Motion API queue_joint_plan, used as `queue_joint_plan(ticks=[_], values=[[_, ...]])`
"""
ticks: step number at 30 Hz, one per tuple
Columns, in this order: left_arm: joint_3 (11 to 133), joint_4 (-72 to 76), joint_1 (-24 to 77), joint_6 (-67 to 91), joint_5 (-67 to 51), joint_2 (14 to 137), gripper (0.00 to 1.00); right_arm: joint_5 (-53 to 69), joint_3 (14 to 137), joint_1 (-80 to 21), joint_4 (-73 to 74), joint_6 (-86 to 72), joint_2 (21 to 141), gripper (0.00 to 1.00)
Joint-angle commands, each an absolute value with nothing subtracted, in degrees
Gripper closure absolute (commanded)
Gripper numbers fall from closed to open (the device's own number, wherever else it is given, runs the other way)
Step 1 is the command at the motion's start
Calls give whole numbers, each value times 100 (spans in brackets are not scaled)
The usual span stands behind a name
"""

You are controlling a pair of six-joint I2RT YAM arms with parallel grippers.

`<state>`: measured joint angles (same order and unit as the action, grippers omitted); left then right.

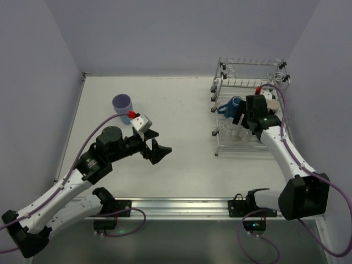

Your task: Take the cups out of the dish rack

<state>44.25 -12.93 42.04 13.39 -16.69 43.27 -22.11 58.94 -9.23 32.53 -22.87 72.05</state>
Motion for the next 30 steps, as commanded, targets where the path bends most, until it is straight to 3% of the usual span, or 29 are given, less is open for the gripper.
queue_joint_plan(ticks=[1,24,27,29,30], values=[[4438,-1257,4245,1178,-1573,4385,0,-2452,6135,-879,3138,-2171,7251,1],[4482,-1248,4236,1160,-1476,4764,0,-2153,5863,-580,1917,-1943,7770,1],[4500,-1248,4236,1160,-1485,4808,0,-2153,5696,-580,1627,-1881,7603,16],[4500,-1248,4236,1169,-1503,4825,0,-2197,5634,-589,1512,-1872,7463,35],[4517,-1257,4236,1186,-1503,4825,0,-2197,5573,-589,1425,-1855,7262,38]])
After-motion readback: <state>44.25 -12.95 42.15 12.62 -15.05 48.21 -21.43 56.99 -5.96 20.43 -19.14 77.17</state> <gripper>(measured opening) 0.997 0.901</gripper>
